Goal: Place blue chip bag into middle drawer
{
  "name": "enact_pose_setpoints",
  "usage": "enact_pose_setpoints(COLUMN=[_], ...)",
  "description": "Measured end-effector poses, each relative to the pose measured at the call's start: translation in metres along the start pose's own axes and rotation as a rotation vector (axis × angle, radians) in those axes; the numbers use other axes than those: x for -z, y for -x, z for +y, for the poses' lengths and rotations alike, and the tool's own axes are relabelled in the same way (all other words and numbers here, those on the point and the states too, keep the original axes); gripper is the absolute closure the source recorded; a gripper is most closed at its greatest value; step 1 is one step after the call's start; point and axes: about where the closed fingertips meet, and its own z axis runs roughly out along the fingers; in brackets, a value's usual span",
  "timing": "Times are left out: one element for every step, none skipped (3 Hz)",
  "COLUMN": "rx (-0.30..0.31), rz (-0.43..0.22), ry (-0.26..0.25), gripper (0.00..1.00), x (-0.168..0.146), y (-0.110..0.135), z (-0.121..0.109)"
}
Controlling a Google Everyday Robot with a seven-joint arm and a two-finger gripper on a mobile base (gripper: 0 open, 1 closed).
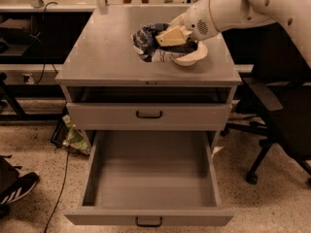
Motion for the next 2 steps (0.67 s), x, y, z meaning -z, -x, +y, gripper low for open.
enact_pose_setpoints(rx=[0.000,0.021], rz=[-0.003,0.019], ry=[-0.004,0.021], gripper=[1.00,1.00], x=[-0.0024,-0.0075], y=[0.0016,0.0031], z=[-0.0014,0.0065])
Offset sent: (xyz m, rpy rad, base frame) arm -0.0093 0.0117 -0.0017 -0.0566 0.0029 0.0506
